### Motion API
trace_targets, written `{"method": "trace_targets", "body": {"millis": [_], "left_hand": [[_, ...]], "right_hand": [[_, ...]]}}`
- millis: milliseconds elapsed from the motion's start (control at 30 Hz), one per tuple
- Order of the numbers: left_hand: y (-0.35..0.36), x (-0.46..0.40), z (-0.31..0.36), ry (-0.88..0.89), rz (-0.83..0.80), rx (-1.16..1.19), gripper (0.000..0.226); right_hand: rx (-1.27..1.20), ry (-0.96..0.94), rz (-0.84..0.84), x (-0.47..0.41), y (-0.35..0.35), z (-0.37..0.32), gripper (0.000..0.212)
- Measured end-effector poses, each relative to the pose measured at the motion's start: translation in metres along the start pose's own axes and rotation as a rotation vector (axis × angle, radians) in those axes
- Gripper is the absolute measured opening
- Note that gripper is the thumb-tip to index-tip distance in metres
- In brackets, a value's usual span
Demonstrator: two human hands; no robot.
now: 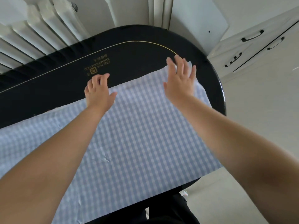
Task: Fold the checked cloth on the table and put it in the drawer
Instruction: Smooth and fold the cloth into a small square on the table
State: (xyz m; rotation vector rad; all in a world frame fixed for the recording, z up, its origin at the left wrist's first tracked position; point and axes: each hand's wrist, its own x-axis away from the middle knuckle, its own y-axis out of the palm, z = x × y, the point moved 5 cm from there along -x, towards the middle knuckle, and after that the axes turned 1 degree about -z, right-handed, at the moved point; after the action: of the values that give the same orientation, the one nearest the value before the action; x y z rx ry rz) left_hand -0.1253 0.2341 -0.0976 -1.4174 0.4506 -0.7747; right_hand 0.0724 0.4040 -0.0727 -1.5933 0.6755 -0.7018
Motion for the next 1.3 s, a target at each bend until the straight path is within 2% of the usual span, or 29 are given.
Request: {"method": "trace_targets", "body": {"millis": [67, 233, 300, 367, 433, 533, 600, 667, 800, 900, 1033, 1100, 1167, 1233, 1300], "left_hand": [[0.012, 0.015, 0.001, -0.025, -0.001, -0.019, 0.068], [0.08, 0.058, 0.007, -0.076, -0.408, -0.058, 0.082], [0.091, 0.061, 0.011, -0.068, -0.5, -0.043, 0.09], [0.09, 0.056, 0.014, -0.076, -0.548, -0.027, 0.095], [0.088, 0.051, 0.016, -0.092, -0.584, -0.041, 0.099], [0.086, 0.047, 0.02, -0.131, -0.627, -0.071, 0.102], [0.084, 0.046, 0.022, -0.148, -0.634, -0.083, 0.103], [0.083, 0.045, 0.024, -0.16, -0.637, -0.095, 0.104], [0.082, 0.041, 0.028, -0.205, -0.678, -0.164, 0.105], [0.08, 0.039, 0.032, -0.222, -0.709, -0.208, 0.105], [0.079, 0.038, 0.034, -0.218, -0.726, -0.23, 0.105], [0.079, 0.038, 0.033, -0.221, -0.734, -0.228, 0.105], [0.079, 0.039, 0.033, -0.223, -0.736, -0.222, 0.105], [0.079, 0.039, 0.034, -0.224, -0.729, -0.214, 0.105], [0.08, 0.039, 0.033, -0.23, -0.727, -0.201, 0.105]], "right_hand": [[-0.054, -0.075, -0.102, 0.018, 0.025, -0.022, 0.069], [-0.16, -0.377, -0.439, 0.071, 0.098, -0.076, 0.06], [-0.147, -0.489, -0.494, 0.08, 0.116, -0.084, 0.059], [-0.091, -0.502, -0.496, 0.069, 0.123, -0.073, 0.063], [-0.053, -0.384, -0.47, 0.042, 0.122, -0.045, 0.068], [-0.111, -0.004, -0.406, -0.004, 0.111, 0.021, 0.071], [-0.123, 0.176, -0.386, -0.022, 0.105, 0.054, 0.072], [-0.135, 0.3, -0.353, -0.032, 0.095, 0.068, 0.073], [-0.213, 0.599, -0.182, -0.037, 0.069, 0.082, 0.072], [-0.253, 0.695, -0.153, -0.034, 0.059, 0.091, 0.066], [-0.535, 0.787, -0.142, -0.032, 0.052, 0.1, 0.074], [-0.757, 0.714, -0.135, -0.04, 0.051, 0.102, 0.057], [-0.875, 0.617, -0.058, -0.046, 0.047, 0.109, 0.037], [-0.845, 0.553, 0.025, -0.048, 0.04, 0.116, 0.045], [-0.653, 0.543, 0.08, -0.043, 0.036, 0.12, 0.06]]}}
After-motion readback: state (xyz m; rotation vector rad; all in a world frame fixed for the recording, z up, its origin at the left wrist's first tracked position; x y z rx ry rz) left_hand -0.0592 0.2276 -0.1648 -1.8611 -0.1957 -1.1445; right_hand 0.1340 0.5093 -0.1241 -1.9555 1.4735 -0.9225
